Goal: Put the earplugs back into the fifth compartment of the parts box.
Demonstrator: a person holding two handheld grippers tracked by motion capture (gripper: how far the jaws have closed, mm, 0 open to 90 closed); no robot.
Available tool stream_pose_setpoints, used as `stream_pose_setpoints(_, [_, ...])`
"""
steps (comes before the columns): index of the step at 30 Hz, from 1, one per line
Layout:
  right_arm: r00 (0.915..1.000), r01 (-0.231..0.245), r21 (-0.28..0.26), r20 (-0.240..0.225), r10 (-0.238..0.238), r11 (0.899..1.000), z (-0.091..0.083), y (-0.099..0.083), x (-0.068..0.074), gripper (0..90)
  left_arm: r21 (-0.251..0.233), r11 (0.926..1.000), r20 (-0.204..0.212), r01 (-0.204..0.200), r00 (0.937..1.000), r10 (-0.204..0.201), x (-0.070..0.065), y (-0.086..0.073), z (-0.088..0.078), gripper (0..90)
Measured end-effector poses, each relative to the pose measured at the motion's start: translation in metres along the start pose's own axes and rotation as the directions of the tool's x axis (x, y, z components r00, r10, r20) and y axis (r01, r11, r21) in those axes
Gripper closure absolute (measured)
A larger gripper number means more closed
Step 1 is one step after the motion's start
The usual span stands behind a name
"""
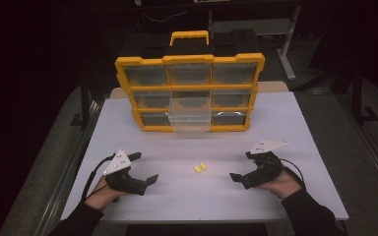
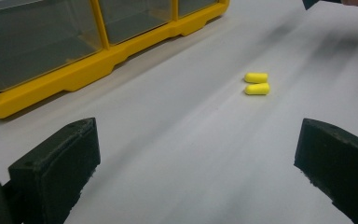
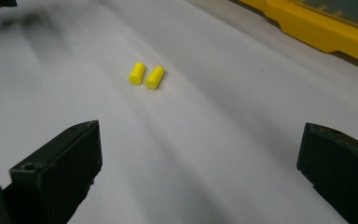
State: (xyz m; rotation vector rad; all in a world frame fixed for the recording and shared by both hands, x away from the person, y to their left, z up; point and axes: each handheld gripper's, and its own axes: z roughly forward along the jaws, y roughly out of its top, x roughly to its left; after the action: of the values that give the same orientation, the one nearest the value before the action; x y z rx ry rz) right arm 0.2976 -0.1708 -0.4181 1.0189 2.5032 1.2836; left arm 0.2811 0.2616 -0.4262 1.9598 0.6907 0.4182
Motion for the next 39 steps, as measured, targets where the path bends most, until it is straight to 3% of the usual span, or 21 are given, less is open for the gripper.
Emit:
stream_pose_setpoints(13, [0.9996, 0.026, -0.011, -0.006, -0.026, 1.0, 0.005, 0.013, -0.001, 0.0, 0.008, 0.9998, 0.004, 0.017, 0.9999, -0.017, 0.0, -0.001, 0.002, 0.0])
stream_pose_setpoints(39, [0.9981, 0.049, -0.007, -0.038, -0.049, 0.999, 0.02, 0.035, 0.0, 0.0, 0.013, 0.9999, 0.019, 0.011, 0.9998, -0.011, -0.002, -0.002, 0.003, 0.0])
